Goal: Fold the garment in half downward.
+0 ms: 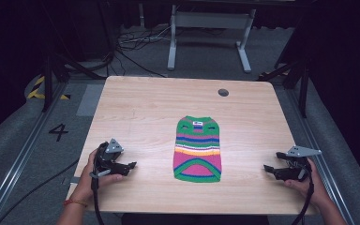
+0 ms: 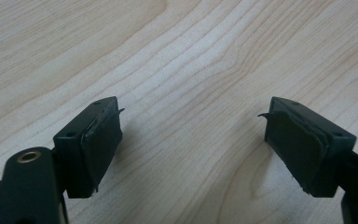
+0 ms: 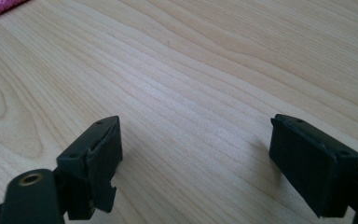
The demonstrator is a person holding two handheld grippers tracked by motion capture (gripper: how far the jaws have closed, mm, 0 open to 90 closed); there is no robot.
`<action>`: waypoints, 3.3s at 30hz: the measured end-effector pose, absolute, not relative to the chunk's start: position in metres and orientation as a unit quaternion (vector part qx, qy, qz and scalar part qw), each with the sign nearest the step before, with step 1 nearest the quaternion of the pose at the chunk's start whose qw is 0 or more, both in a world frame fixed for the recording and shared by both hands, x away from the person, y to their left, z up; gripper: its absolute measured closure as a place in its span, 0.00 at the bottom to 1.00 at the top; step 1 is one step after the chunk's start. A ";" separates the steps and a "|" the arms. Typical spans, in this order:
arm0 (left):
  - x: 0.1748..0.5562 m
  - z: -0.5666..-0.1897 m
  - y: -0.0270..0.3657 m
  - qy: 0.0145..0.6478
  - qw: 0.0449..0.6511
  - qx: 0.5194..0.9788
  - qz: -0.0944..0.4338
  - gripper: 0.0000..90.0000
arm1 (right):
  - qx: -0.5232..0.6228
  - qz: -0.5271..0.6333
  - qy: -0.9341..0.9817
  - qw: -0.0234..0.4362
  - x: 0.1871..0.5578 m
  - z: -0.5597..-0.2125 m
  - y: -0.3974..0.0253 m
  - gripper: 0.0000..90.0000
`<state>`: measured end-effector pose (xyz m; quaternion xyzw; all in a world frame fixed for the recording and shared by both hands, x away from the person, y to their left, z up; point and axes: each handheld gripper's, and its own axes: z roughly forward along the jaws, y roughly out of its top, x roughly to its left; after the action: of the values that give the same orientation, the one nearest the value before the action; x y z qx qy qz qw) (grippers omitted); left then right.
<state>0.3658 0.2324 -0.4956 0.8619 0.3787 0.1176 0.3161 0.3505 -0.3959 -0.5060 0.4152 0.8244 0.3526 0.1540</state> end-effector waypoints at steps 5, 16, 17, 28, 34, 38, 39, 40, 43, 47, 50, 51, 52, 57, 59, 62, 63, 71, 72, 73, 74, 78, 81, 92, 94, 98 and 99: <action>0.367 -0.490 0.228 0.365 0.311 0.868 0.128 0.22 | 0.416 0.349 0.826 0.154 0.352 -0.505 -0.395 0.20; 0.373 -0.474 0.220 0.346 0.320 0.870 0.147 0.24 | 0.408 0.344 0.830 0.160 0.356 -0.500 -0.388 0.25; 0.374 -0.473 0.219 0.346 0.321 0.870 0.145 0.24 | 0.405 0.345 0.832 0.159 0.356 -0.499 -0.386 0.25; 0.387 -0.467 0.210 0.341 0.333 0.867 0.148 0.24 | 0.389 0.352 0.836 0.162 0.364 -0.483 -0.374 0.26; 0.395 -0.460 0.206 0.336 0.339 0.866 0.150 0.23 | 0.375 0.358 0.838 0.170 0.371 -0.470 -0.365 0.27; 0.401 -0.455 0.202 0.330 0.338 0.867 0.158 0.23 | 0.368 0.363 0.839 0.172 0.378 -0.464 -0.358 0.27; 0.402 -0.454 0.201 0.329 0.342 0.866 0.158 0.23 | 0.366 0.364 0.839 0.172 0.380 -0.463 -0.356 0.27; 0.403 -0.454 0.199 0.325 0.343 0.866 0.161 0.24 | 0.365 0.364 0.838 0.175 0.382 -0.462 -0.353 0.27; 0.408 -0.453 0.193 0.324 0.347 0.866 0.155 0.24 | 0.359 0.368 0.840 0.172 0.388 -0.461 -0.346 0.27; 0.415 -0.451 0.185 0.315 0.348 0.869 0.158 0.24 | 0.349 0.370 0.843 0.175 0.396 -0.457 -0.334 0.27; 0.420 -0.451 0.179 0.314 0.353 0.868 0.154 0.24 | 0.344 0.371 0.845 0.174 0.403 -0.455 -0.326 0.28; 0.421 -0.451 0.177 0.313 0.355 0.867 0.155 0.24 | 0.342 0.372 0.845 0.175 0.405 -0.455 -0.323 0.28; 0.423 -0.452 0.175 0.311 0.357 0.867 0.153 0.24 | 0.341 0.372 0.846 0.174 0.407 -0.454 -0.320 0.28; 0.429 -0.453 0.164 0.306 0.362 0.868 0.147 0.24 | 0.337 0.378 0.846 0.169 0.416 -0.453 -0.309 0.28; 0.432 -0.455 0.159 0.303 0.360 0.870 0.145 0.24 | 0.333 0.379 0.848 0.164 0.420 -0.453 -0.303 0.30; 0.438 -0.456 0.151 0.299 0.361 0.871 0.149 0.25 | 0.329 0.385 0.847 0.161 0.427 -0.453 -0.294 0.31; 0.441 -0.458 0.148 0.300 0.360 0.871 0.144 0.26 | 0.326 0.386 0.847 0.162 0.430 -0.453 -0.290 0.32; 0.457 -0.464 0.134 0.301 0.363 0.870 0.141 0.26 | 0.324 0.383 0.851 0.156 0.449 -0.457 -0.270 0.35; 0.460 -0.465 0.132 0.297 0.359 0.874 0.141 0.28 | 0.325 0.384 0.851 0.154 0.452 -0.458 -0.267 0.35; 0.463 -0.466 0.130 0.299 0.356 0.875 0.135 0.29 | 0.326 0.385 0.849 0.157 0.454 -0.459 -0.265 0.37; 0.465 -0.467 0.129 0.299 0.355 0.876 0.133 0.29 | 0.326 0.383 0.849 0.159 0.456 -0.461 -0.264 0.38; 0.477 -0.470 0.123 0.300 0.355 0.875 0.133 0.31 | 0.338 0.383 0.845 0.159 0.466 -0.465 -0.259 0.39; 0.484 -0.472 0.117 0.306 0.361 0.873 0.120 0.33 | 0.347 0.389 0.838 0.160 0.475 -0.465 -0.255 0.41; 0.510 -0.472 0.090 0.309 0.362 0.872 0.115 0.37 | 0.353 0.376 0.842 0.160 0.497 -0.472 -0.236 0.55; 0.515 -0.472 0.084 0.316 0.362 0.869 0.116 0.37 | 0.353 0.373 0.843 0.161 0.500 -0.474 -0.234 0.56; 0.521 -0.473 0.072 0.319 0.364 0.868 0.115 0.38 | 0.360 0.374 0.840 0.160 0.507 -0.479 -0.230 0.58; 0.523 -0.473 0.070 0.316 0.357 0.871 0.118 0.38 | 0.364 0.374 0.838 0.159 0.509 -0.480 -0.230 0.59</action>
<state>0.5225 0.0698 -0.4726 0.8710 0.3161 0.1177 0.3572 0.5088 -0.2297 -0.4805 0.3640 0.8378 0.3744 0.1594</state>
